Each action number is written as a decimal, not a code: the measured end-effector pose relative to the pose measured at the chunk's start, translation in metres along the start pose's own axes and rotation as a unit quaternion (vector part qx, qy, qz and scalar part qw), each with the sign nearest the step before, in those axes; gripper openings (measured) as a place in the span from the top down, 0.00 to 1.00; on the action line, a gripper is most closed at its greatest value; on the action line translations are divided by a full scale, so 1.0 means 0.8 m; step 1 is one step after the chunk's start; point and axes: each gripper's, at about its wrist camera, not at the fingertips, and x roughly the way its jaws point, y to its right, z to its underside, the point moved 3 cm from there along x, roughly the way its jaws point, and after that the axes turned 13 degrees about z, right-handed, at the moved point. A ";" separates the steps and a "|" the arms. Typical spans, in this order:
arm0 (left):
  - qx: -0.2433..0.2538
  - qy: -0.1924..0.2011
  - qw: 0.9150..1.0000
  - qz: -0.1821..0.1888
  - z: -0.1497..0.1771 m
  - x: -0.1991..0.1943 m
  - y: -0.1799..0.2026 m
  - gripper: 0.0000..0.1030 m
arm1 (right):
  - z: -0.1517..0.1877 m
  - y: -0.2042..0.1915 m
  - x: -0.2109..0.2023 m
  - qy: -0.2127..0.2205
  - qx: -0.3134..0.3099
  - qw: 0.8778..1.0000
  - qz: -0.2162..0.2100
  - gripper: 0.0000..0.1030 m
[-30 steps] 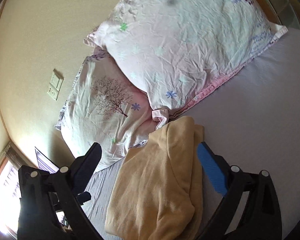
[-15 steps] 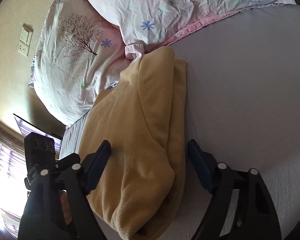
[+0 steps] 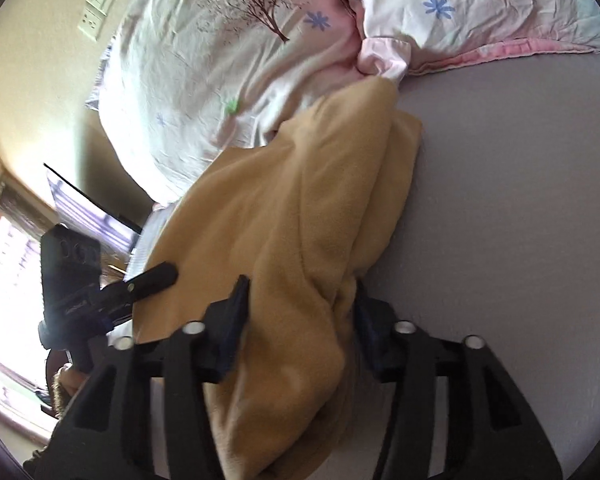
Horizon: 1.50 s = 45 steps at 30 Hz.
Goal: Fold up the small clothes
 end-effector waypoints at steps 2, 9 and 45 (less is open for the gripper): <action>0.045 0.020 0.999 -0.022 0.010 -0.024 0.013 0.62 | -0.001 0.011 -0.027 0.038 0.022 0.999 0.010 0.41; 0.186 -0.001 0.982 0.018 0.058 -0.029 0.102 0.33 | 0.025 -0.024 -0.105 0.095 0.020 0.987 -0.129 0.18; 0.183 -0.051 0.940 -0.282 0.134 -0.015 0.035 0.01 | 0.160 -0.066 -0.039 0.030 -0.131 0.949 0.287 0.02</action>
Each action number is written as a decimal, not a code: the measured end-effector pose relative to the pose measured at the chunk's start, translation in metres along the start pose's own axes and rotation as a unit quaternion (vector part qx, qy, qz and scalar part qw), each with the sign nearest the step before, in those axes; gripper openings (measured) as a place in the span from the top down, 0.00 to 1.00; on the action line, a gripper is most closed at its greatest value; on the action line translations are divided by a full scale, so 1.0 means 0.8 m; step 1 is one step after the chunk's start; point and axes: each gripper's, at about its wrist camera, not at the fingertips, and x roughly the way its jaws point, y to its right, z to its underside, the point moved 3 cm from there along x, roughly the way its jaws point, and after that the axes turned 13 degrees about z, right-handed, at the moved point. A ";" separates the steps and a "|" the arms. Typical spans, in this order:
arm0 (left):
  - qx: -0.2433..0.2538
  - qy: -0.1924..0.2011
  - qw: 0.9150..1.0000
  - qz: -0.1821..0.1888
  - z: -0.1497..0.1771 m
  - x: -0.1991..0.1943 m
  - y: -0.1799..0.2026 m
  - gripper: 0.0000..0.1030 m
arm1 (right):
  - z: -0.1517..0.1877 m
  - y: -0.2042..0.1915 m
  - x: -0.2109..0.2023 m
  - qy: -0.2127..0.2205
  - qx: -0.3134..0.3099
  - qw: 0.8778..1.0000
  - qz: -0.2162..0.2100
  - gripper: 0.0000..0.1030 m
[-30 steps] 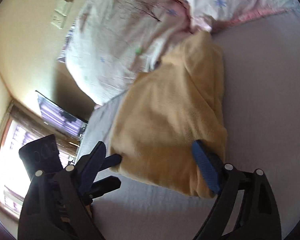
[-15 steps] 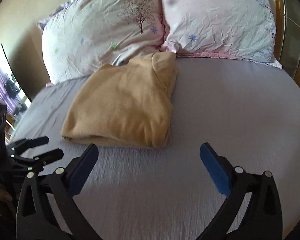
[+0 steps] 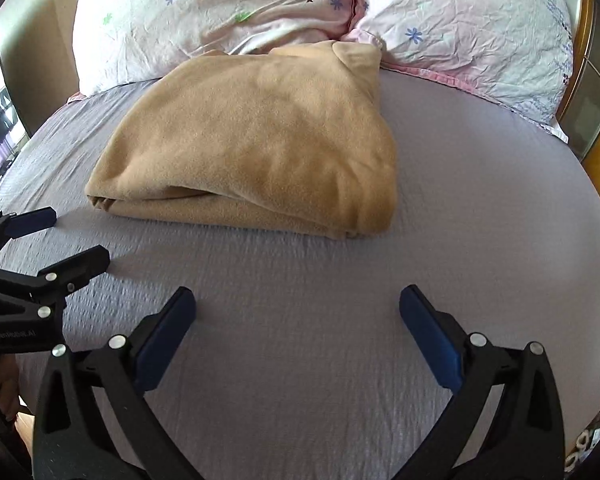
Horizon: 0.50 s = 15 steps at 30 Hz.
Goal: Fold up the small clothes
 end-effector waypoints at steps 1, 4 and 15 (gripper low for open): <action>0.000 0.000 1.000 0.000 0.000 0.000 0.000 0.01 | 0.000 0.000 0.000 0.000 0.000 1.000 0.000 0.02; 0.001 0.000 1.000 0.000 0.000 0.000 0.000 0.01 | 0.001 0.000 -0.001 0.000 0.001 1.000 0.000 0.02; 0.002 0.000 1.000 0.000 0.000 -0.001 0.001 0.01 | 0.000 0.001 -0.002 0.000 0.000 1.000 0.000 0.02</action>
